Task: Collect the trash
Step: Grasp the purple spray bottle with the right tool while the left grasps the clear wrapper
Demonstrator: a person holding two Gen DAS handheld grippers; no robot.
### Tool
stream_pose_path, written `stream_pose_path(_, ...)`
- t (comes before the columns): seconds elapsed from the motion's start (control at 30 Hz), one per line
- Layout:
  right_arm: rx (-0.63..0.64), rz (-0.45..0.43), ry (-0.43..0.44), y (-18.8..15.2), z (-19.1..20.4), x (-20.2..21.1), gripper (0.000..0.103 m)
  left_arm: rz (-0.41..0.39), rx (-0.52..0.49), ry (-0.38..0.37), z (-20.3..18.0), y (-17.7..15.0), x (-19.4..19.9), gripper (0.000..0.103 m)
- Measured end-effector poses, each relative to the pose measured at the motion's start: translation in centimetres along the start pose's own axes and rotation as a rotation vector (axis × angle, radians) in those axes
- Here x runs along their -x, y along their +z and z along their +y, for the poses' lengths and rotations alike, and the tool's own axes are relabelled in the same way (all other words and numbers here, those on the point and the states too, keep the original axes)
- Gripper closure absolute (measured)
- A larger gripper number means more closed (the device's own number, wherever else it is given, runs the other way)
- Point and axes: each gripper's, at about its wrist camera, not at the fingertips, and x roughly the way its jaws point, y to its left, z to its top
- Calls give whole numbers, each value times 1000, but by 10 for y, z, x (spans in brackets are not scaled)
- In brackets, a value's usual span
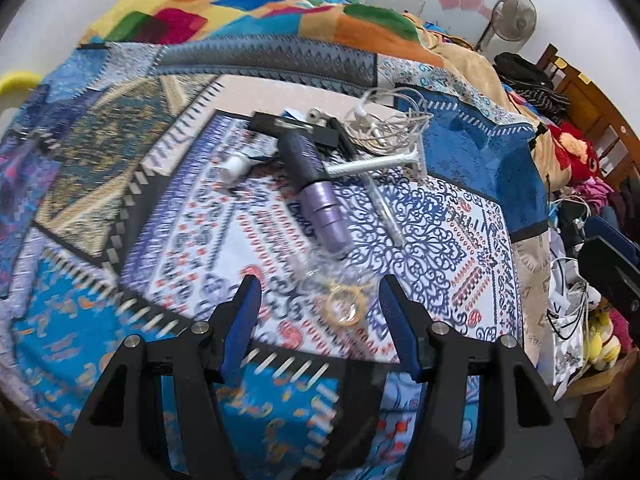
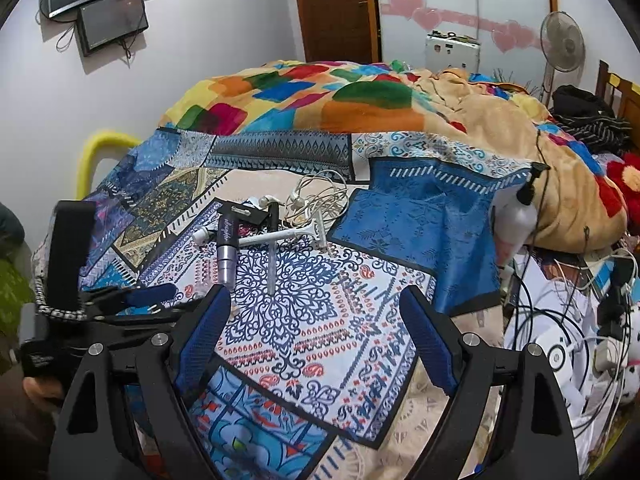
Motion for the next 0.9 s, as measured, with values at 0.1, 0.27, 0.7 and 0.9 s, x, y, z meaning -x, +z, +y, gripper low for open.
stream_pose_path(0.1,3,7,16,3,1,-6,24,2,-16,-13,-4,0,-8,59)
stream_pose_path(0.27,24,29,40,7,10,-18,27,-16,-17,-39,-2,-6,-6,80)
stream_pose_path(0.7,23,157,194,18,54,-89,54,-139,130,17,57,-14,43,92)
stream_pose_path(0.9,35,219,190,22,69,-126,63,-166,139,41,66,-13,52,92)
